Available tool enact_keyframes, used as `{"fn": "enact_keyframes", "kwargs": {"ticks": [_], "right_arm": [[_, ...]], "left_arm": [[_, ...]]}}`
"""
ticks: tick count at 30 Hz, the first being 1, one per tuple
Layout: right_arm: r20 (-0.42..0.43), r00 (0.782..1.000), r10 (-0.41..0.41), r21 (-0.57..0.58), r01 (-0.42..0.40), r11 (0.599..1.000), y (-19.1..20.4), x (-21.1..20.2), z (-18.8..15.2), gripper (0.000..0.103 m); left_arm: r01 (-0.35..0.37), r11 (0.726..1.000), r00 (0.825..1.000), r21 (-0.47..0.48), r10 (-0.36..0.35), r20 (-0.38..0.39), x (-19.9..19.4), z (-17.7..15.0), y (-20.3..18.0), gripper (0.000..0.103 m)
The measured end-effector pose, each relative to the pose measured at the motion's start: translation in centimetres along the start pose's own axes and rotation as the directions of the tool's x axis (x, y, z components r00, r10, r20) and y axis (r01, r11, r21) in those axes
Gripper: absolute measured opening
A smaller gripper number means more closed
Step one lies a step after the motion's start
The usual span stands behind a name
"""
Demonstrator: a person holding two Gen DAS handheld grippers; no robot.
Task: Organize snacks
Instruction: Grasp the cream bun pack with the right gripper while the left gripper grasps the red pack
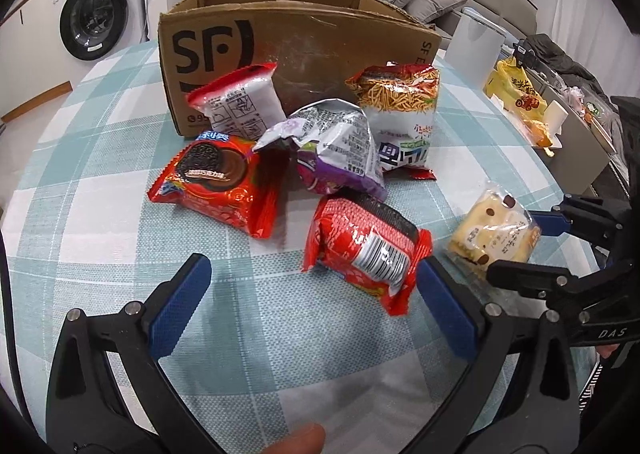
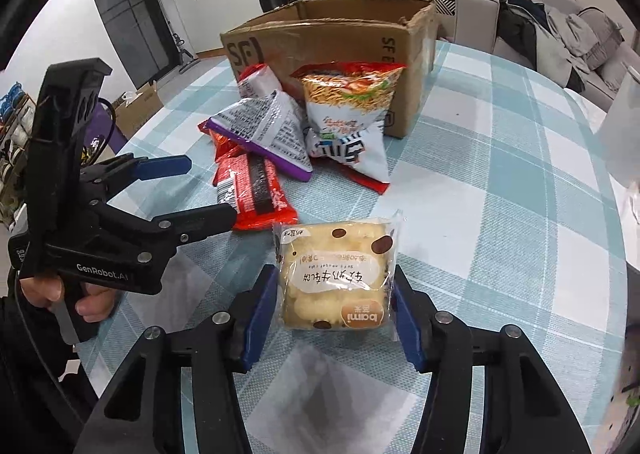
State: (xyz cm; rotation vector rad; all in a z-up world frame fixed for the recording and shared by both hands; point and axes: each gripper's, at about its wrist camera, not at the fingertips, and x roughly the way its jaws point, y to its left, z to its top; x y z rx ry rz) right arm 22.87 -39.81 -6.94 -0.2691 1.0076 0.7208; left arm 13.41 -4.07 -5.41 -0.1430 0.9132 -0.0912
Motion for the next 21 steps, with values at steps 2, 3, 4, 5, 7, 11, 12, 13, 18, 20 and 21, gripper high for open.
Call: {"fn": "enact_keyframes", "kwargs": {"ticks": [2,3,4,5,7,11,12,13,18,20,21], "right_arm": [[0.013,1.000,-0.002,0.011,0.002,1.000,-0.5,-0.5,0.0,0.055],[0.017,1.000,-0.004,0.014,0.003,1.000,-0.6,-0.8,-0.1,0.055],[0.023,1.000,-0.007,0.018,0.006,1.000,-0.8,-1.1,-0.1,0.055],[0.029,1.000,-0.008,0.027,0.008,1.000,-1.1,-1.3,-0.1,0.055],[0.037,0.999,-0.011,0.039,0.010,0.999,-1.4,-1.6,0.0,0.055],[0.047,0.999,-0.010,0.048,0.008,0.999,-1.6,-1.9,-0.1,0.055],[0.050,0.999,-0.009,0.049,0.007,0.999,-1.5,-2.1,-0.1,0.055],[0.052,0.999,-0.008,0.049,0.005,0.999,-1.5,-2.1,-0.1,0.055],[0.049,0.999,-0.009,0.057,0.006,0.998,-1.4,-1.9,0.0,0.055],[0.047,0.999,-0.007,0.055,0.004,0.998,-1.3,-1.8,0.0,0.055],[0.046,0.999,-0.006,0.054,0.004,0.999,-1.3,-1.8,0.0,0.055]], "left_arm": [[0.010,1.000,1.000,-0.008,-0.010,-0.004,0.3,0.2,-0.1,0.102],[0.015,1.000,1.000,-0.010,-0.015,-0.005,0.5,0.3,-0.2,0.102],[0.019,1.000,1.000,-0.008,-0.019,-0.008,0.7,0.5,-0.4,0.102],[0.021,1.000,1.000,-0.004,-0.021,-0.008,0.8,0.6,-0.6,0.102],[0.019,1.000,1.000,0.008,-0.018,-0.009,1.2,0.9,-1.1,0.102],[-0.009,1.000,1.000,0.027,0.009,-0.016,2.0,1.1,-1.9,0.102],[-0.012,0.999,1.000,0.033,0.013,-0.017,2.2,1.1,-2.0,0.100],[-0.009,0.999,1.000,0.039,0.010,-0.021,2.4,1.1,-2.2,0.099],[0.001,0.998,1.000,0.069,0.000,-0.017,2.7,1.0,-3.0,0.081],[0.021,0.997,1.000,0.075,-0.020,-0.012,2.5,0.9,-3.2,0.070],[0.043,0.996,0.999,0.080,-0.042,-0.011,2.5,0.9,-3.2,0.060]]}}
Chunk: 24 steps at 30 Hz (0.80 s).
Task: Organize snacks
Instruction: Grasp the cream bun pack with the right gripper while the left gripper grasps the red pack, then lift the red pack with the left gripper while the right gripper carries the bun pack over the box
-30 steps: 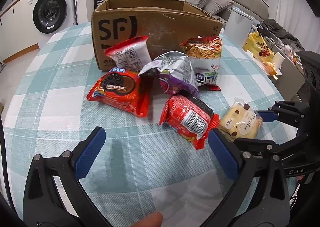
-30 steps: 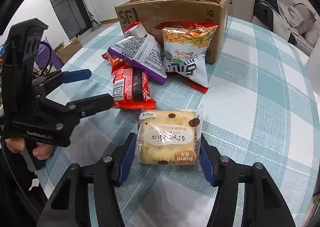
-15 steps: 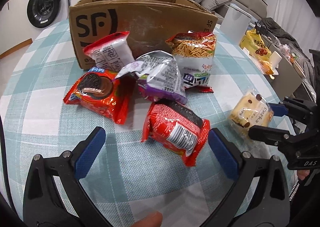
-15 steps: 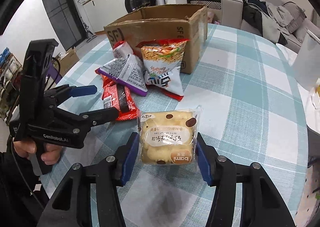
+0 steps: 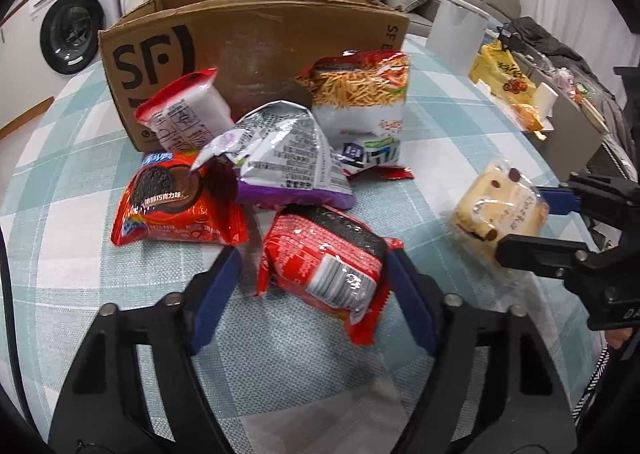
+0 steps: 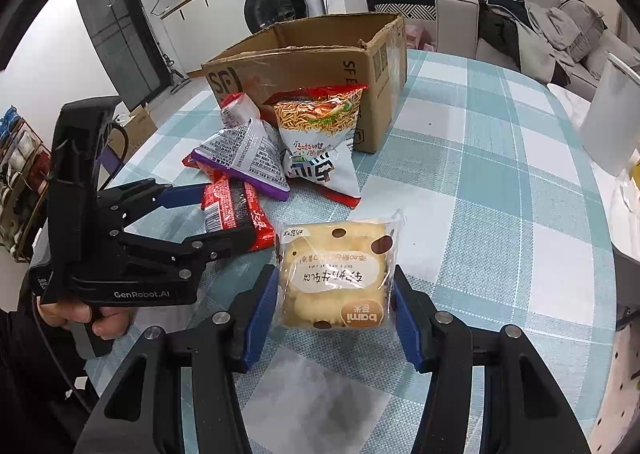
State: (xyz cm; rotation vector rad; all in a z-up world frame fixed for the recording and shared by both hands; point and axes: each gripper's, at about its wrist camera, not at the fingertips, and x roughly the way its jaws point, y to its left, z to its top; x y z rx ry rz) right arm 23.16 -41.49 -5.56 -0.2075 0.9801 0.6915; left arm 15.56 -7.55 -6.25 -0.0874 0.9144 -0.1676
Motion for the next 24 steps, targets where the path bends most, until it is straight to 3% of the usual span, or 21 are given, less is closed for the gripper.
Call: {"fn": "enact_keyframes", "kwargs": {"ticks": [3,6,24], "right_arm": [[0.004,1.000,0.005,-0.006,-0.005,1.000,0.3,0.0,0.1,0.055],[0.007,1.000,0.011,-0.012,-0.011,1.000,0.6,0.0,0.2,0.055],[0.099,0.993,0.062,-0.004,-0.062,0.998,1.8,-1.4,1.3,0.055]], "left_arm": [[0.012,1.000,1.000,0.024,-0.012,0.005,-0.4,-0.2,-0.5,0.050],[0.032,0.999,0.999,0.025,-0.032,0.009,-0.8,-0.5,-0.6,0.048],[0.049,0.999,0.996,-0.003,-0.048,0.077,-5.7,-2.3,0.7,0.046]]}}
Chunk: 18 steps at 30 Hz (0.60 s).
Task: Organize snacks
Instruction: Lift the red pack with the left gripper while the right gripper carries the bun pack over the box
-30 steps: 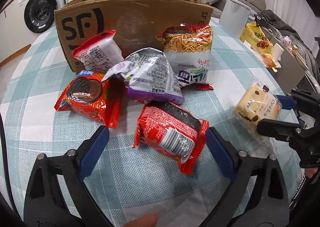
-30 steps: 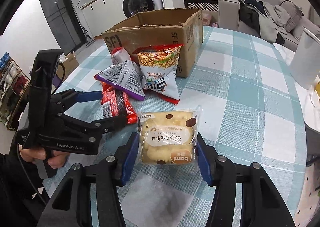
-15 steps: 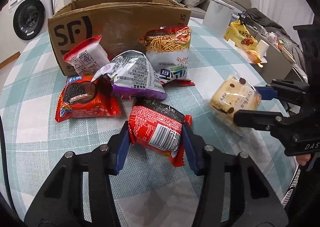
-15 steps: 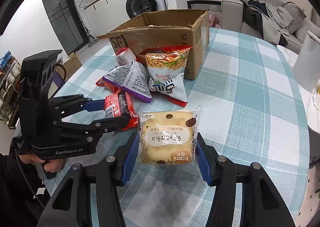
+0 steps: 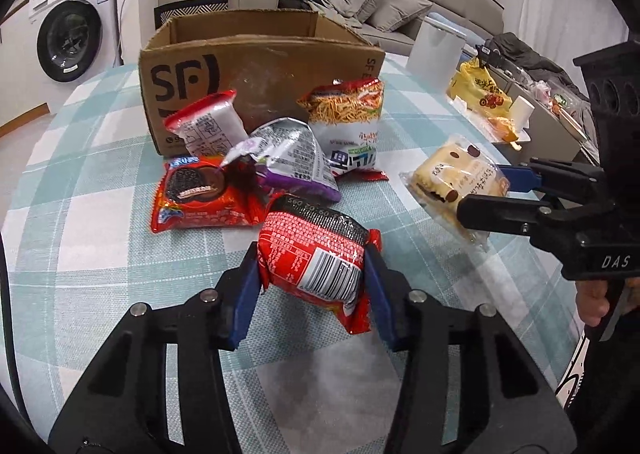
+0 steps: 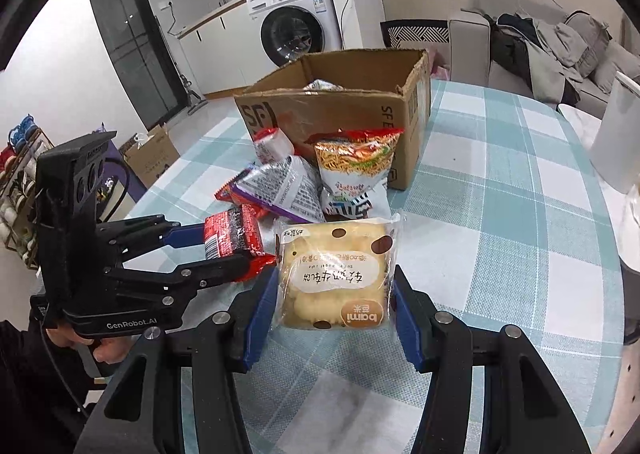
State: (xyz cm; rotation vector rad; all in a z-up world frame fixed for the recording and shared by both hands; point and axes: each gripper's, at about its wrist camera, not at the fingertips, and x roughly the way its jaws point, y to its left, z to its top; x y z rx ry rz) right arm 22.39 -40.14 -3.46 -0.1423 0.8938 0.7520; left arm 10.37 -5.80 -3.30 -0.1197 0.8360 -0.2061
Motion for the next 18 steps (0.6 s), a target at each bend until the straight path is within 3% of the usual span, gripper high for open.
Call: {"fn": "enact_keyframes", "kwargs": {"ticks": [18], "right_arm": [[0.120,0.992,0.037,0.023,-0.040,0.999,1.8,-1.0,2.2,0.055]], "left_arm": [[-0.005,1.000,0.995,-0.015,0.006,0.100,-5.1,2.0,1.2,0.046]]}}
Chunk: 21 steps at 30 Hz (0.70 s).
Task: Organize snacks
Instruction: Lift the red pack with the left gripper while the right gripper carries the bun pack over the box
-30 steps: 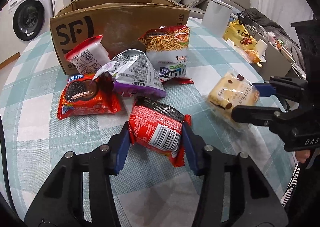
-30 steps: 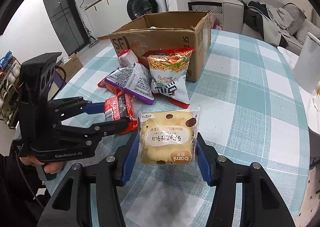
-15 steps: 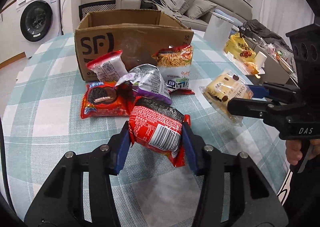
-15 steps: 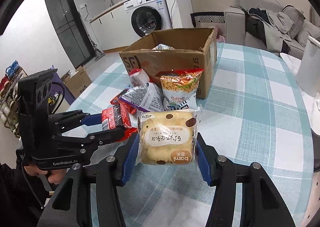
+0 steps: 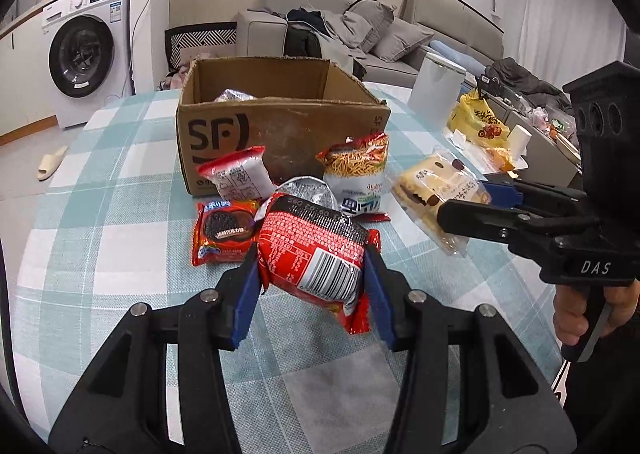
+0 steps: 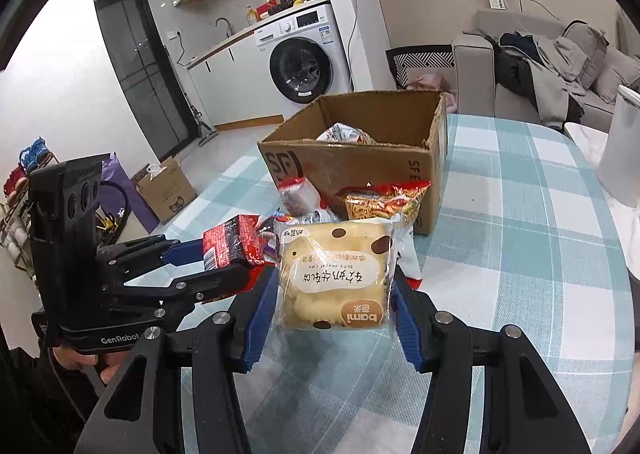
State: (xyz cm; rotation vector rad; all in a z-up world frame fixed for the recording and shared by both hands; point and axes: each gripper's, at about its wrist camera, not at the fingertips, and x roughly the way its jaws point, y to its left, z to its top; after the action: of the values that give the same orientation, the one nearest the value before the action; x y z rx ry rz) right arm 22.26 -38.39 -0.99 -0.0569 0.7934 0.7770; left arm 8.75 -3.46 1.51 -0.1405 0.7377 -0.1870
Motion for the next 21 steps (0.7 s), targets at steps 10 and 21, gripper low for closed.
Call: {"fn": "enact_keyframes", "kwargs": {"ticks": [10,21], "right_arm": [[0.050,0.999,-0.004,0.018,0.003,1.000,0.3,-0.5,2.1,0.055],[0.091,0.996,-0.017,0.035,0.014,0.999,0.5,-0.1,4.6,0.055]], "left_arm": [[-0.018,1.000,0.999,0.006,0.017,0.043,-0.9,2.4,0.3,0.046],[-0.045,0.999,0.996,0.014,0.043,0.076,-0.6,5.8,1.6,0.046]]}}
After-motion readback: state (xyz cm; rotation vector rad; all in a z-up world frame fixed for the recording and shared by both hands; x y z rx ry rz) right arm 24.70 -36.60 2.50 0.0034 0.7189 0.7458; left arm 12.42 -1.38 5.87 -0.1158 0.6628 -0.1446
